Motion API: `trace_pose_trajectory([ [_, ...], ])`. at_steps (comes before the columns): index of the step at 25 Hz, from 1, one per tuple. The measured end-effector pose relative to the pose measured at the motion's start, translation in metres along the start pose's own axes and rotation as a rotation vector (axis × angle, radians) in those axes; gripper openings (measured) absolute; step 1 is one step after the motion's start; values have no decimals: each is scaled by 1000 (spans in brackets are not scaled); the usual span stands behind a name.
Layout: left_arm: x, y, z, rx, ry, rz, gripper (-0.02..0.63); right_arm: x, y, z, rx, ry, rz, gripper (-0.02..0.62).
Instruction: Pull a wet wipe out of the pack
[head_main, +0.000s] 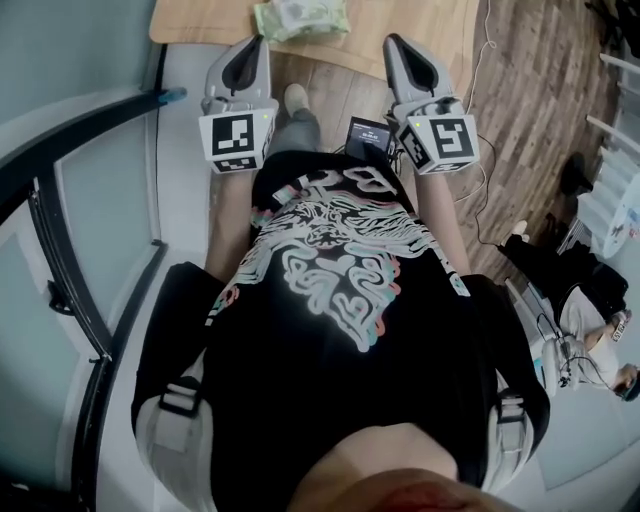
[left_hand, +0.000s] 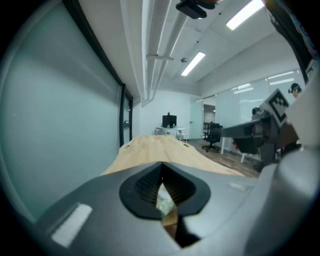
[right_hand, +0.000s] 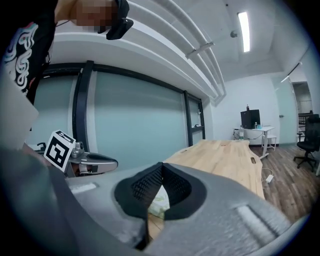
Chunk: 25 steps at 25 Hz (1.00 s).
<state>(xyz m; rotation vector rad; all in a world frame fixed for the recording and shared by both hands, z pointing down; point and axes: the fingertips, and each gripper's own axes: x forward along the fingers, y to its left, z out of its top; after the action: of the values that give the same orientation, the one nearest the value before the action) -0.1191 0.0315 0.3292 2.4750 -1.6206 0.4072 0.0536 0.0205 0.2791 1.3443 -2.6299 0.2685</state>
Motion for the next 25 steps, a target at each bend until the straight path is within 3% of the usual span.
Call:
trace_pose_trajectory([
  [4,15,5,-8,3,16,-22,-14,13,-5,-8,7,19,-3,-2],
  [11,27,3,-4,4,26,-56,-14,24,4,-9,75,56,75,-2],
  [15,37,5,-1,13,25,-66,-14,35,3,-13,55,65,89,-2],
  [19,44,9,0,22,27,-62,-14,46,6,-26,88,120,145,-2],
  [25,51,19,-6,28,45,-31,-14,60,4,-33,143,112,203,-2],
])
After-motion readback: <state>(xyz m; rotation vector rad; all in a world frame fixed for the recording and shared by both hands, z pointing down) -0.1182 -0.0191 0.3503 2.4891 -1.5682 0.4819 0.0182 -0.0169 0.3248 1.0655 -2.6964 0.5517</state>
